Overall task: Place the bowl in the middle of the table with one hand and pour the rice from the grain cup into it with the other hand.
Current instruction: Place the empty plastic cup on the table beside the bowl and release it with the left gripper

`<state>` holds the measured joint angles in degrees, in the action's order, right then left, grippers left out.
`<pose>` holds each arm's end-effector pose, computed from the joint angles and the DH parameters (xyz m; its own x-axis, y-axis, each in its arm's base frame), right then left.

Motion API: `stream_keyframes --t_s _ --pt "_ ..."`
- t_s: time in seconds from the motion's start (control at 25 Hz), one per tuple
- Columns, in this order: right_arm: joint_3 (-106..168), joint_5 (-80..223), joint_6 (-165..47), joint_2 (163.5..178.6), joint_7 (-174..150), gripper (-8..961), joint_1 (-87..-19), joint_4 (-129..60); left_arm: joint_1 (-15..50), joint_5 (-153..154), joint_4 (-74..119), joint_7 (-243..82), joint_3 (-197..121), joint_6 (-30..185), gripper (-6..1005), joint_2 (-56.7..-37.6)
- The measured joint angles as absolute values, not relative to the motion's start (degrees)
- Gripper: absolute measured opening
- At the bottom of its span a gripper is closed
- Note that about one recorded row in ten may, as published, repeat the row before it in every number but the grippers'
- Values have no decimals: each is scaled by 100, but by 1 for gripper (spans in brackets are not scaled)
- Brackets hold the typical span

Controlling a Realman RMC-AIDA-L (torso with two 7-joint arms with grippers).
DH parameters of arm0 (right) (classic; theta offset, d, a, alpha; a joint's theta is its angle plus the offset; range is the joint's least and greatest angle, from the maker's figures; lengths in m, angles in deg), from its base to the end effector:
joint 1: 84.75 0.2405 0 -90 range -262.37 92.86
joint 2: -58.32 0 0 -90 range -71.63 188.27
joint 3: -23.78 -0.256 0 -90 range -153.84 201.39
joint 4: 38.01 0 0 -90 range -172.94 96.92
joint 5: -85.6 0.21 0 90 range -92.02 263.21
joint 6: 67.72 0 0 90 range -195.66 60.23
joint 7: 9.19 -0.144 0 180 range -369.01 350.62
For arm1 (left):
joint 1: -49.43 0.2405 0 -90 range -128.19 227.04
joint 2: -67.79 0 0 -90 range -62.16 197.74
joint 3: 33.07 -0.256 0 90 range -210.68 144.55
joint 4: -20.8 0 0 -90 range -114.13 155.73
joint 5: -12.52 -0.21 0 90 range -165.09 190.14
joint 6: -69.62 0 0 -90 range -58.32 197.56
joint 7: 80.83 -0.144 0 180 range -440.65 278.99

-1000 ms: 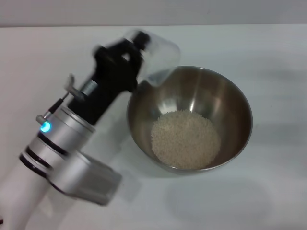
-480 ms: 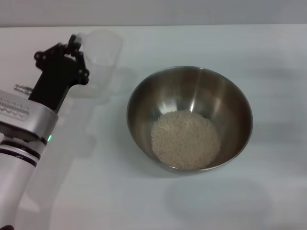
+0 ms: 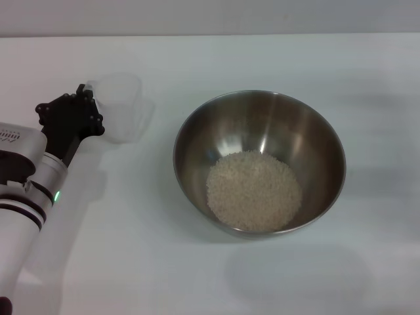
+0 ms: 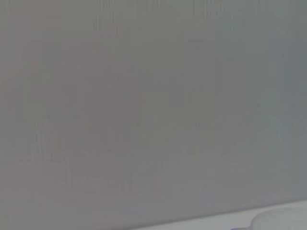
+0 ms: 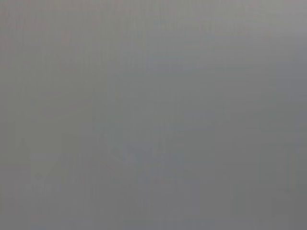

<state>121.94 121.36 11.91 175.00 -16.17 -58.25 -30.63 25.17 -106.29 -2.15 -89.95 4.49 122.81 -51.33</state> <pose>0.3357 0.3401 0.0820 0.6880 0.3684 -0.6252 -0.7093 0.1594 -0.6866 -0.2980 0.3336 -0.0679 0.7853 0.0853 0.6132 0.6147 -0.2255 -0.7559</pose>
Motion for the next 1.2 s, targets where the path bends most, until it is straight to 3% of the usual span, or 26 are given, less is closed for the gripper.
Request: stream_keyframes --t_s 0.96,1.2 --pt "12231 12136 1193 17495 -1617 619 -5844 -3063 2670 -10659 -145 -8708 439 12074 82 -5111" --pt "12228 12133 1193 17491 -1617 620 -5856 -3063 2924 -10670 -149 -8693 322 12465 278 -5096"
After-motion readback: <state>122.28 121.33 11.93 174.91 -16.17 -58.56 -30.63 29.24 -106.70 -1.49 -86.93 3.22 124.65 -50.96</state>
